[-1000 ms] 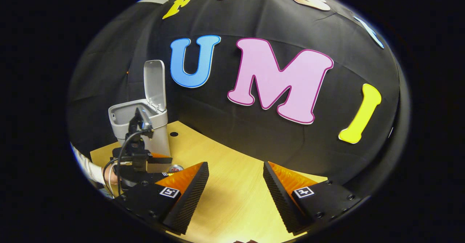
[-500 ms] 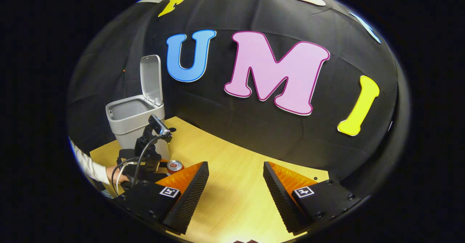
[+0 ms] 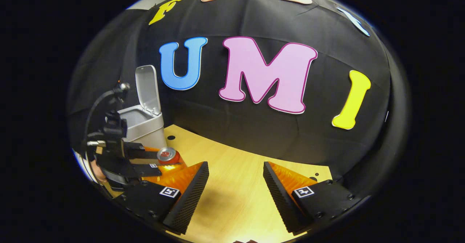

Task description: Press the lid of the desktop garbage bin to open it, pick up the crumpled paper on the desktop and throw it into the bin, then pick up the pop can on the desktop and drop it into the bin, and finally close the garbage bin lid.

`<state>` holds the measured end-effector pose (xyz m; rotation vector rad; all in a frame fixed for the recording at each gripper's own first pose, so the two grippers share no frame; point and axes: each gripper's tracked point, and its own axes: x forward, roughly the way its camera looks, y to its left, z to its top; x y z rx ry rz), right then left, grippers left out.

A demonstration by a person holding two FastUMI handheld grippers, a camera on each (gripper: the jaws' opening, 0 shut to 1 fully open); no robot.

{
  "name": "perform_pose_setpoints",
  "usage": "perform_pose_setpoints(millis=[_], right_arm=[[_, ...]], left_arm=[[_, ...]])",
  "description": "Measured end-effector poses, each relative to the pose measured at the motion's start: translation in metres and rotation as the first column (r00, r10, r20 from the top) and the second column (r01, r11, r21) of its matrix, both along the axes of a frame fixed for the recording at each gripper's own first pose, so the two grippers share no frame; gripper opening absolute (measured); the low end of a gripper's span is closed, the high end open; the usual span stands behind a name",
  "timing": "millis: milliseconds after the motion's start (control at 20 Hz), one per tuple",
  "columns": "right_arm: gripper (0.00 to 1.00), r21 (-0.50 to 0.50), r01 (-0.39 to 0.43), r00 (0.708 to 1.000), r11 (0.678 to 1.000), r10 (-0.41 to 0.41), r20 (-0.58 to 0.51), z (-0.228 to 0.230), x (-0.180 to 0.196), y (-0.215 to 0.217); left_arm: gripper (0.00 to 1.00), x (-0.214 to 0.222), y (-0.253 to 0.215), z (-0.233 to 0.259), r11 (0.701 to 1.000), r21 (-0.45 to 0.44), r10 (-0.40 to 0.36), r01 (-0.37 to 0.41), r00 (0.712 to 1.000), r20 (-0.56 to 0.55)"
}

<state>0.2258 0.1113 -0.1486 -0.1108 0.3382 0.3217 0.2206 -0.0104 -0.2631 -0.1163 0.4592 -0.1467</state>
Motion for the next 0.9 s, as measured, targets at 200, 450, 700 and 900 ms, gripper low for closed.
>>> perform_pose_setpoints(millis=[200,450,700,900], right_arm=[[0.98,0.007,-0.009,1.000,1.000,0.009,0.029,0.010,-0.008,0.007],[0.97,0.027,-0.020,0.999,0.999,0.019,0.042,0.016,-0.018,0.019],[0.97,0.032,-0.040,0.998,0.999,0.038,0.051,0.018,-0.026,0.032],[0.97,0.045,-0.049,0.998,0.998,0.047,0.038,0.016,-0.029,0.038]], left_arm=[[0.84,0.000,0.026,0.083,0.999,0.040,0.005,-0.010,0.992,0.128],[0.83,-0.007,0.094,0.145,0.985,0.125,0.091,-0.117,0.977,0.195],[0.83,-0.028,0.181,0.181,0.941,0.189,0.237,-0.281,0.945,0.224],[0.83,-0.052,0.222,0.141,0.924,0.184,0.320,-0.334,0.942,0.101]])
